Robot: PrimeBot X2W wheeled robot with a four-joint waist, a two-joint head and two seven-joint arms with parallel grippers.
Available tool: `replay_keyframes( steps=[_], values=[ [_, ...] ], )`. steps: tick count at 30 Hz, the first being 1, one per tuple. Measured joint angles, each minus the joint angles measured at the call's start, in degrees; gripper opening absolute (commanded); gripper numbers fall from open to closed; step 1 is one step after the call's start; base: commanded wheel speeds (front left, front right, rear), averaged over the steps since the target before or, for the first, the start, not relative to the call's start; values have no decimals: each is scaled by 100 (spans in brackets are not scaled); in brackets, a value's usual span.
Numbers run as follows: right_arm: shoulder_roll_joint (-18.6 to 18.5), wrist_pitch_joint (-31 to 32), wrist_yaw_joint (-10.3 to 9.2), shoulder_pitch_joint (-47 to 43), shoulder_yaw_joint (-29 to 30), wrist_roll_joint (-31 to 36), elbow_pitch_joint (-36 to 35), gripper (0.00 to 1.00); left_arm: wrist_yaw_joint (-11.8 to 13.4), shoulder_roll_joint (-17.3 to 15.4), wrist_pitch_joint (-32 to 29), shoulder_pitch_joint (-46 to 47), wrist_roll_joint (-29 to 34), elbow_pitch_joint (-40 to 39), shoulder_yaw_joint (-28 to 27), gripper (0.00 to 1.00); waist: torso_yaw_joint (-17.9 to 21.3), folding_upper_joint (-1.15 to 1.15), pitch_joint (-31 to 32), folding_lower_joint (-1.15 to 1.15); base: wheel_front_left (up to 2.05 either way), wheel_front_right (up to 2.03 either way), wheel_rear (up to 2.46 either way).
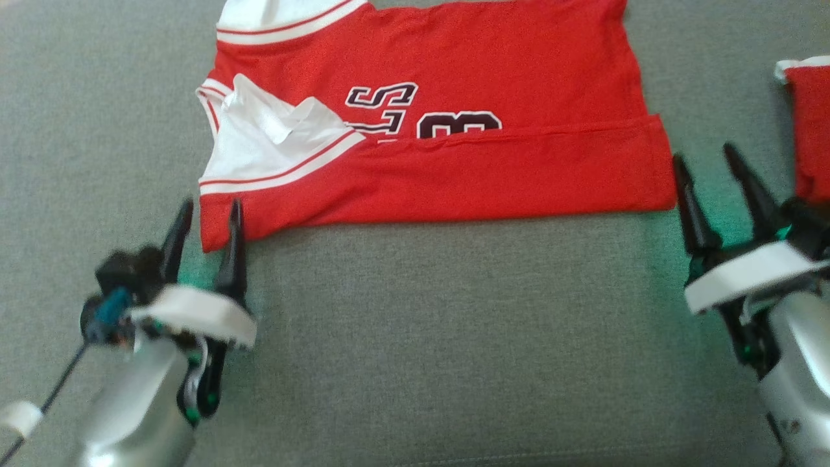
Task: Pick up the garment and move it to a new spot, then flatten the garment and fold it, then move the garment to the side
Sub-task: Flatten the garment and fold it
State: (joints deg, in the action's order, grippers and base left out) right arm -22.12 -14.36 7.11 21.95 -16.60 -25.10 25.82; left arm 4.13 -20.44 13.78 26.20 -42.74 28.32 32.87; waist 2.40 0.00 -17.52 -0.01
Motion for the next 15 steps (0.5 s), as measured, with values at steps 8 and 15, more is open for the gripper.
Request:
replay_keyframes(
  steps=[8, 15],
  values=[
    [196, 0, 0, -270, 27, 41, -36, 100, 604, 7, 49, -417, 99, 304, -338, 100, 55, 0, 150, 0, 0, 0, 0],
    [256, 0, 0, -271, 29, 34, 25, 100, 349, 146, -31, -410, 24, 606, -308, 100, 82, 0, 88, 0, 0, 0, 0]
  ],
)
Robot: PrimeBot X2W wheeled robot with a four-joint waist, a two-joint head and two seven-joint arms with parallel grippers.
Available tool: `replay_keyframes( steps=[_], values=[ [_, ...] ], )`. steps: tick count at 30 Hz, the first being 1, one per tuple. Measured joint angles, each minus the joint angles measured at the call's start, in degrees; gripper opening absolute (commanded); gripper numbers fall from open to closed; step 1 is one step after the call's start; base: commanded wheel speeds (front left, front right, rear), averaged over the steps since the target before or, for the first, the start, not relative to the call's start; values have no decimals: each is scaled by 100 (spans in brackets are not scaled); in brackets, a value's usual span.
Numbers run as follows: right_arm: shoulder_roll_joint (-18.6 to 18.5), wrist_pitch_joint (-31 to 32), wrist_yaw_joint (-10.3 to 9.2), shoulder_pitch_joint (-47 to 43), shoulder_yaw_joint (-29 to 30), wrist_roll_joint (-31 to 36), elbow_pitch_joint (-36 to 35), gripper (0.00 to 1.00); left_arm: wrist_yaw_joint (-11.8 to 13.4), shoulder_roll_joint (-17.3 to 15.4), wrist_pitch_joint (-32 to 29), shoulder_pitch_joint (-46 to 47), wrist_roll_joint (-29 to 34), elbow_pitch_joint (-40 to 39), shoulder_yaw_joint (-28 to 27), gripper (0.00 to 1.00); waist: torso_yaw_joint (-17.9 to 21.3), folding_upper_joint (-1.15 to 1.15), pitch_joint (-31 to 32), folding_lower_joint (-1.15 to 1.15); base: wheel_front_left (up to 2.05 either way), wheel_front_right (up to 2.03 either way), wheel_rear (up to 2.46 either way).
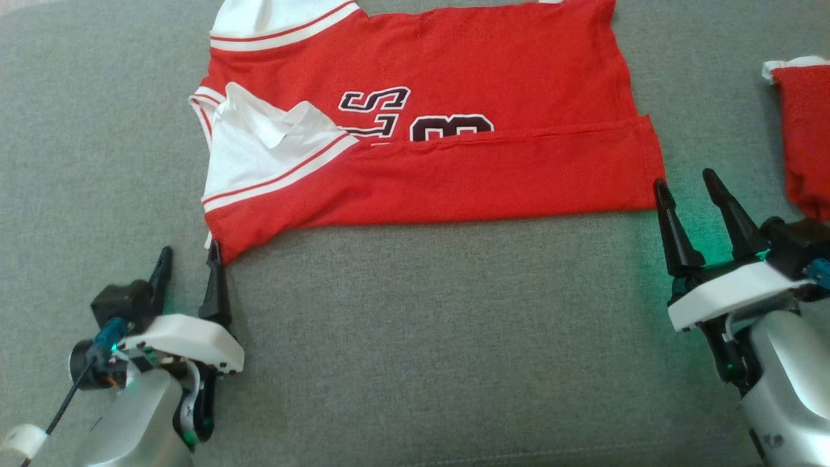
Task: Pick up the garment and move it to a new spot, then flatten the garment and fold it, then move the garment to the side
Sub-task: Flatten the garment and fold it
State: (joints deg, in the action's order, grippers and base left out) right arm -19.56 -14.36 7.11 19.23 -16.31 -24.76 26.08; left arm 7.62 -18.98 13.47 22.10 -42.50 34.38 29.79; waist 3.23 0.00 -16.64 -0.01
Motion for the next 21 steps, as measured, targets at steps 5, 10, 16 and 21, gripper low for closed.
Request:
replay_keyframes(
  steps=[5, 10, 16, 21],
  values=[
    [65, 0, 0, 3, -4, -46, 151, 100, -300, 24, -29, 127, -22, 152, 110, 90, 4, 0, -39, 0, 0, 0, 0],
    [82, 0, 0, 6, 1, -74, 287, 100, -463, 109, 25, 157, -20, 157, 158, 100, -23, 0, 4, 0, 0, 0, 0],
    [99, 0, 0, 6, 30, -103, 316, 100, -322, 176, 80, 96, 71, -245, -46, 100, -80, 0, 37, 1, 0, 0, 0],
    [101, 0, 0, 5, 27, -104, 316, 100, -155, 197, 82, 42, 182, -609, -207, 100, -92, 0, 18, 1, 0, 0, 0]
  ],
)
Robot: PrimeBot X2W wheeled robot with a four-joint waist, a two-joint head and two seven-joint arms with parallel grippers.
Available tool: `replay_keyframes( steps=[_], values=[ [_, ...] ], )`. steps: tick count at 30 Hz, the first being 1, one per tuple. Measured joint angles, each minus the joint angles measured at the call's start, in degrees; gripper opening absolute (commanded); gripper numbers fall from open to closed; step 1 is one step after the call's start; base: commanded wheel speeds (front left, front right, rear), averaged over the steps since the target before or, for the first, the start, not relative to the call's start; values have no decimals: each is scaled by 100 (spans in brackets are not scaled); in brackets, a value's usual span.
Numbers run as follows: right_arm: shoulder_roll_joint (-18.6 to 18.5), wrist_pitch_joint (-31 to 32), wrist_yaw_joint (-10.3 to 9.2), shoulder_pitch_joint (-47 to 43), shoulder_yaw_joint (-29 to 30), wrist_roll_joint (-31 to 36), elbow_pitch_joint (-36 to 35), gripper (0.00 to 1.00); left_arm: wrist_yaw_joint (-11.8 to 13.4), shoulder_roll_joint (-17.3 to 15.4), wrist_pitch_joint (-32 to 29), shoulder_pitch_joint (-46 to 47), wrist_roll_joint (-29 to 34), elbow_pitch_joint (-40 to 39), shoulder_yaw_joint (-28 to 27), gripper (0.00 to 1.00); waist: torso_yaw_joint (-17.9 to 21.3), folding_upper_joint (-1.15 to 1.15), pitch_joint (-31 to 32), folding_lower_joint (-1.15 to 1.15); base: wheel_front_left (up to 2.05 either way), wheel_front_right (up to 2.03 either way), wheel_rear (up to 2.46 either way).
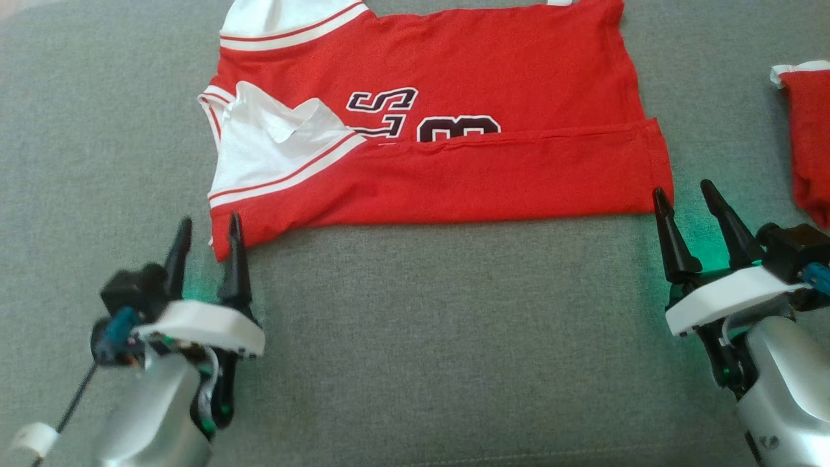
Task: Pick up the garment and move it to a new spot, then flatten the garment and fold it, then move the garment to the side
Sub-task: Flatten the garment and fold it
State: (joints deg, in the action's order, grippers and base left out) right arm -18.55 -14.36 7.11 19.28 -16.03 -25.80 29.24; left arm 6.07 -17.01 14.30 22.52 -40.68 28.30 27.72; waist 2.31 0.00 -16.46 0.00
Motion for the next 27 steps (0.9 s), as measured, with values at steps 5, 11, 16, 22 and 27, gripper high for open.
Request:
replay_keyframes(
  steps=[5, 11, 16, 22, 27],
  values=[
    [1, 0, 0, 7, -37, -3, 3, 100, 211, 43, -336, -244, 0, 248, 63, 100, 33, 0, -54, 0, 0, 0, 0],
    [22, 0, 0, 41, -133, -104, 155, 100, 202, 53, -337, -236, -1, 252, 57, 0, 51, 0, -107, 0, 0, 0, 0],
    [34, 0, 0, 223, -158, -186, 435, 100, 67, 41, -207, -236, 45, 231, 129, 0, -31, 0, -106, 0, 0, 0, 0],
    [51, -2, 0, 408, -470, -136, 1200, 73, -26, 12, -153, -239, 130, 212, 183, 0, -98, 0, -55, 0, 0, 0, 0],
    [63, -57, 0, 657, -716, -138, 1556, 0, -62, -25, -107, -243, 144, 163, 186, 0, -157, 0, 26, 0, 0, 0, 0]
  ],
)
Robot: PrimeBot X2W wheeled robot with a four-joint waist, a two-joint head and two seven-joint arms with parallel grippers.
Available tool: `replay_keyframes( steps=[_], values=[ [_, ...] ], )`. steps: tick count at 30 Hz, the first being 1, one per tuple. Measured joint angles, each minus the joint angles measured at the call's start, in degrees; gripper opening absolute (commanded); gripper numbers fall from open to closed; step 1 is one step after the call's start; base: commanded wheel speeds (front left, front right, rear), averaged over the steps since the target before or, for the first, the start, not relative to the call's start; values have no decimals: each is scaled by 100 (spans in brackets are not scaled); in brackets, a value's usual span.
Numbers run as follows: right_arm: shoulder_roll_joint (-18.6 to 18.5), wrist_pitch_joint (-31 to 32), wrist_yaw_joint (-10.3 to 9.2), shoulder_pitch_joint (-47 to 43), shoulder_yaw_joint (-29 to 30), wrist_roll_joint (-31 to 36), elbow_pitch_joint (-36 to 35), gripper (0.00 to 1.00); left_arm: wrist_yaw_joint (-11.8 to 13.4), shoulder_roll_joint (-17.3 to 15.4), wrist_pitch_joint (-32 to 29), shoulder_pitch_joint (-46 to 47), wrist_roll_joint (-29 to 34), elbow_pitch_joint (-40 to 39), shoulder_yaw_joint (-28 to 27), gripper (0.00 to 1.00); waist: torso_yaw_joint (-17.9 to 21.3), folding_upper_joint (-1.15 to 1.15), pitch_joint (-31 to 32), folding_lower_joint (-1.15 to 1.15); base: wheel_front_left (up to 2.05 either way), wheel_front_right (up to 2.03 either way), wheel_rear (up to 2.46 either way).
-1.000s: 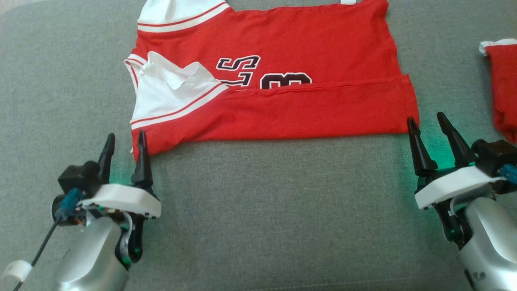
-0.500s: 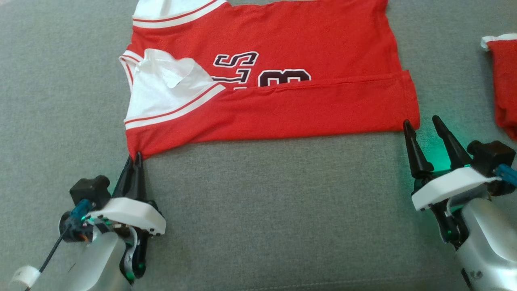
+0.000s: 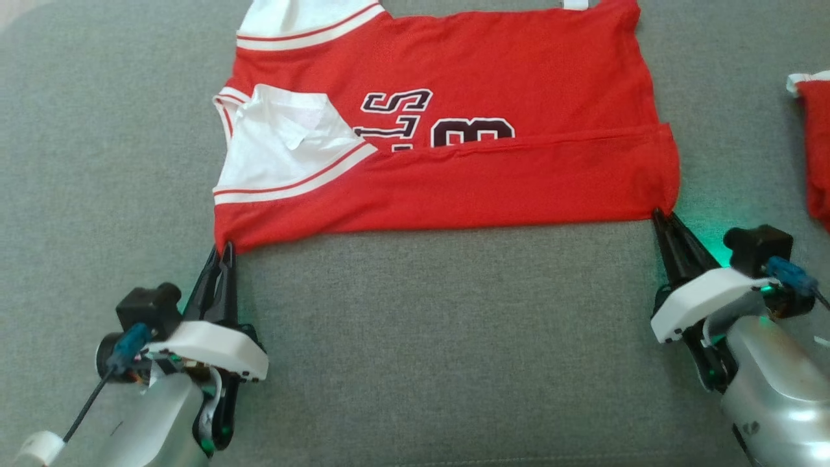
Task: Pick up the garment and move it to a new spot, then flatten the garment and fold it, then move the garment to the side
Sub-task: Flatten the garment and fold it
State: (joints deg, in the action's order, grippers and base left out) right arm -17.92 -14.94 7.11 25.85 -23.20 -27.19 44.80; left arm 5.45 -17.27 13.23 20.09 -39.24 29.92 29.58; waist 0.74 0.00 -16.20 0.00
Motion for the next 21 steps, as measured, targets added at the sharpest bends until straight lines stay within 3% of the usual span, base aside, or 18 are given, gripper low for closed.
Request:
replay_keyframes(
  steps=[8, 21],
  values=[
    [-133, 15, 0, -172, 0, 71, -155, 0, -93, -41, 53, -119, 49, -153, 3, 0, -15, 0, 309, 0, 0, 0, 0],
    [-575, 16, 0, -1283, -47, -244, -866, 0, -89, -319, -129, -1024, 0, -793, 107, 0, -34, 0, 932, -1, 0, 0, 0]
  ],
)
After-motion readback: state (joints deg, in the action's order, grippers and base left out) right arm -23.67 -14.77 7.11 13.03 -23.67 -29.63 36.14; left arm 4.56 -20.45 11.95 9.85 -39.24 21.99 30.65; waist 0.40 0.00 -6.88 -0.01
